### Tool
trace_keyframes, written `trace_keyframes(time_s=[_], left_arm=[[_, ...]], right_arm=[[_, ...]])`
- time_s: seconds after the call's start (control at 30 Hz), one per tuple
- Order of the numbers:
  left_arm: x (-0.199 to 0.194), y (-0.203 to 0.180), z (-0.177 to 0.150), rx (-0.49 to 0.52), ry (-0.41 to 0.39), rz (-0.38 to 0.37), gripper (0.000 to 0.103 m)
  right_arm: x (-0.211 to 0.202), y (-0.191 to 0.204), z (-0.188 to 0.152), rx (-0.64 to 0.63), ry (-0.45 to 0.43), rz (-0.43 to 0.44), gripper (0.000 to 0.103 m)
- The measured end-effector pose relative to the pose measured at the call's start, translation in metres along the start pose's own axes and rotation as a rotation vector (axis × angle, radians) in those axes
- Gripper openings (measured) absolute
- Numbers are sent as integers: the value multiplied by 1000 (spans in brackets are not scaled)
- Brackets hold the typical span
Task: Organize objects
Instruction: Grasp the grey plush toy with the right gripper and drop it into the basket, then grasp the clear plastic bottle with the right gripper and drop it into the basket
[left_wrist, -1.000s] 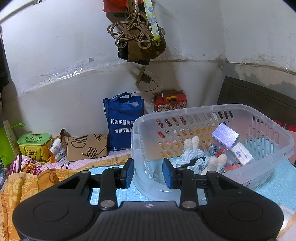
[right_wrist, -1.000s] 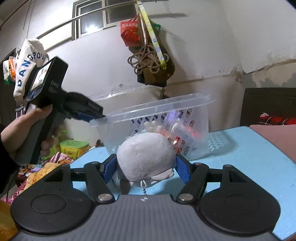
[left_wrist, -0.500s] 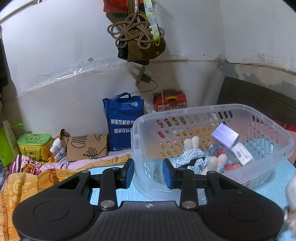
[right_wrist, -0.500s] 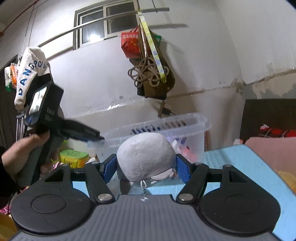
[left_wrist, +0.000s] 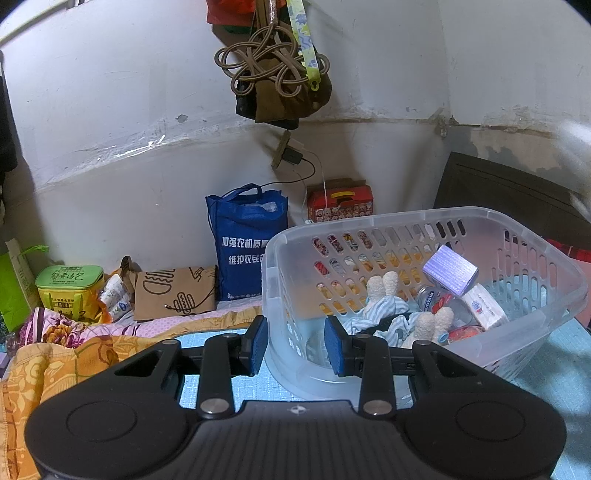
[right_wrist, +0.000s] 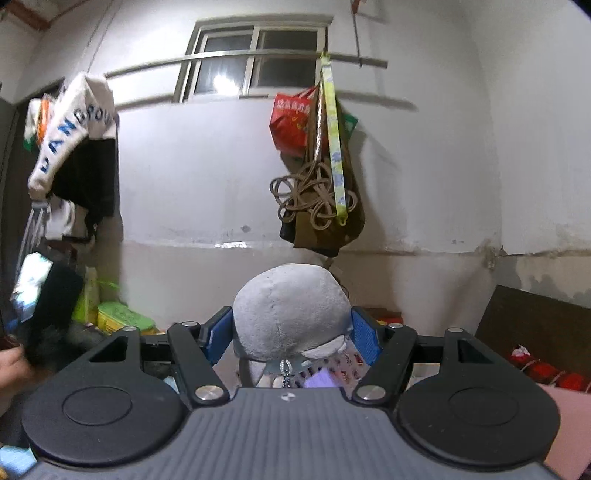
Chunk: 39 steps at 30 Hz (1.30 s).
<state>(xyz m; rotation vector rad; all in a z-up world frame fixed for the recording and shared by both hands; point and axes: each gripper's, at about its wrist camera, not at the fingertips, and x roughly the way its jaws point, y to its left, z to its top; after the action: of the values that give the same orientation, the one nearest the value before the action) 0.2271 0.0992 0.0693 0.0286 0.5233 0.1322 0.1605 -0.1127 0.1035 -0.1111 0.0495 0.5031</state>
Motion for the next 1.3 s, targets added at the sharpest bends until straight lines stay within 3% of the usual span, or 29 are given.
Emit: trace_keyframes(time_s=[0.13,0.23,0.3,0.43,0.57,0.7,0.8,0.97,1.17,1.3], left_arm=[[0,0,0,0,0,0,38],[0,0,0,0,0,-4,38],[0,0,-1,0,0,-6,39],[0,1,-1,-1,-1,-11,40],[0,1,-1,0,0,-15,40],[1,2,0,0,-2,-13,40],[2,1,0,0,-1,-9,40],[2,0,0,0,-1,-9,40],[1,0,0,1,-1,-9,40],[1,1,-1,0,-1,-11,40]], right_arm=[[45,-4,15,11,64,59,74],[73,-2,12,-18,122,93,102],[74,-3,6,-11,110,43,103],[47,-18,-9,97,89,47,103],[9,-17,-35,103,88,42,103],[-2,-20,-60,144,186,59,103],[5,-14,-87,205,281,119,103],[28,17,-113,85,417,184,103],[35,29,-124,81,462,218,103],[45,19,-126,157,494,242,103]])
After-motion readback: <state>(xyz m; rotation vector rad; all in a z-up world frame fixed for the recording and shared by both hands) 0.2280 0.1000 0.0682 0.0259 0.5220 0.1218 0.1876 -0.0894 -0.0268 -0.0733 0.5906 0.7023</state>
